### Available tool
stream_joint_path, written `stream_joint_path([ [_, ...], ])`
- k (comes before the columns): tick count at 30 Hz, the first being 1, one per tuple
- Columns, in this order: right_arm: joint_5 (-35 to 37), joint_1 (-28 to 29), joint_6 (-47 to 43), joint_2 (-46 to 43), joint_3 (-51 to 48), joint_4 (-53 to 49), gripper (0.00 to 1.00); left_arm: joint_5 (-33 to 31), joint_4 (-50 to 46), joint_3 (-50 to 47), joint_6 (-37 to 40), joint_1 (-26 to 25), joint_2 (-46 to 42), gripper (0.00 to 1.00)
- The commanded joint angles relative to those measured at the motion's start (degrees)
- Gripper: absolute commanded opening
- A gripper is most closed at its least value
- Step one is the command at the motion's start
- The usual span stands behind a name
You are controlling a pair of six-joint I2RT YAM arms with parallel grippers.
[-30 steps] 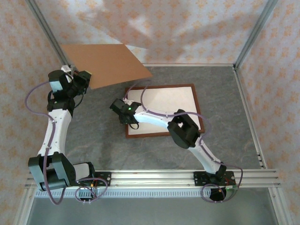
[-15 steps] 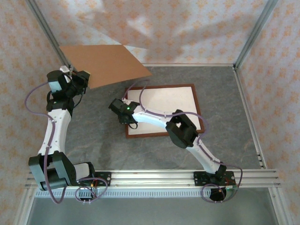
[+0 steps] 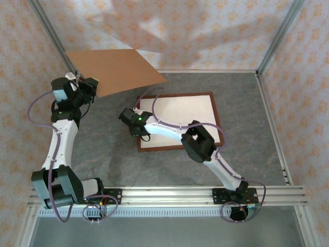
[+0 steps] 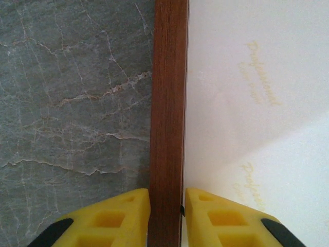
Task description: Put the photo into the frame
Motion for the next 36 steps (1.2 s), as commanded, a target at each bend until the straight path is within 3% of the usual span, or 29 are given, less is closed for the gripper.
stream_joint_path([
  [1,0.7,0.3,1.0,2.4,1.2,-2.7,0.25,0.5,9.0,0.0,-0.3,0.7,-0.5,0.0],
  [8,0.4,0.3,1.2,2.8,1.6,-3.1,0.24,0.4,9.1,-0.2,-0.4,0.6,-0.4,0.0],
  [31,2.9,1.0,4.9,4.3,4.5,-6.4,0.06,0.2,9.7,-0.9,-0.9,1.0,-0.4,0.0],
  [36,3.5,1.0,4.4,4.1,5.3,-6.5,0.08,0.2,9.8,-1.3,-1.0,1.0,-0.1,0.0],
])
